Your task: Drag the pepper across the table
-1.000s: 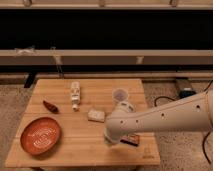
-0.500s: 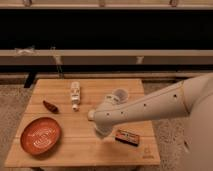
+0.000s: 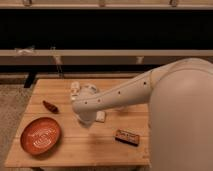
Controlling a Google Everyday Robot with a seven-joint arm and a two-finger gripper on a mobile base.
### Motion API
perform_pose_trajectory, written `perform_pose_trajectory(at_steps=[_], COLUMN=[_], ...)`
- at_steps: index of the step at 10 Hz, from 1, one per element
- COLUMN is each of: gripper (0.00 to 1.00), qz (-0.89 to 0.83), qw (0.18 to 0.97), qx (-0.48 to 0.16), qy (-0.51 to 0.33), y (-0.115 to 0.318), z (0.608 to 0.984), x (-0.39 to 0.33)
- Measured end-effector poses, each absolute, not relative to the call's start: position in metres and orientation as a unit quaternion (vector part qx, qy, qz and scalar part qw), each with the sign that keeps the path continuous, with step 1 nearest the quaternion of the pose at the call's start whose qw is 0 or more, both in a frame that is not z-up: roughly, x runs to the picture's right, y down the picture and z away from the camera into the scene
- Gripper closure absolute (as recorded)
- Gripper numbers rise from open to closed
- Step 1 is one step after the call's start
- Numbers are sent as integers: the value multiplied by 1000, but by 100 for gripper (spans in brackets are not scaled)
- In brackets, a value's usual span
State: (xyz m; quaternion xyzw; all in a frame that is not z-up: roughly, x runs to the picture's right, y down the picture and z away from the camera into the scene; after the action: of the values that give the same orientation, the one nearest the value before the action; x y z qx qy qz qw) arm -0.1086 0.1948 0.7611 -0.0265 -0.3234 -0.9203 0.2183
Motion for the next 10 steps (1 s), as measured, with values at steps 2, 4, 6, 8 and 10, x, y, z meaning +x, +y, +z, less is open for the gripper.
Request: perform_pose_trajectory(at_steps=[2, 4, 6, 8, 10], gripper=[25, 20, 20, 20, 20], qz=[-926, -930, -935, -939, -942], qw=[198, 181, 162, 147, 134], qx=[-18, -10, 3, 11, 18], qy=[-321, -318, -315, -312, -309], y=[183, 172, 159, 149, 141], z=[767, 775, 784, 792, 797], x=[-130, -151, -179, -200, -218])
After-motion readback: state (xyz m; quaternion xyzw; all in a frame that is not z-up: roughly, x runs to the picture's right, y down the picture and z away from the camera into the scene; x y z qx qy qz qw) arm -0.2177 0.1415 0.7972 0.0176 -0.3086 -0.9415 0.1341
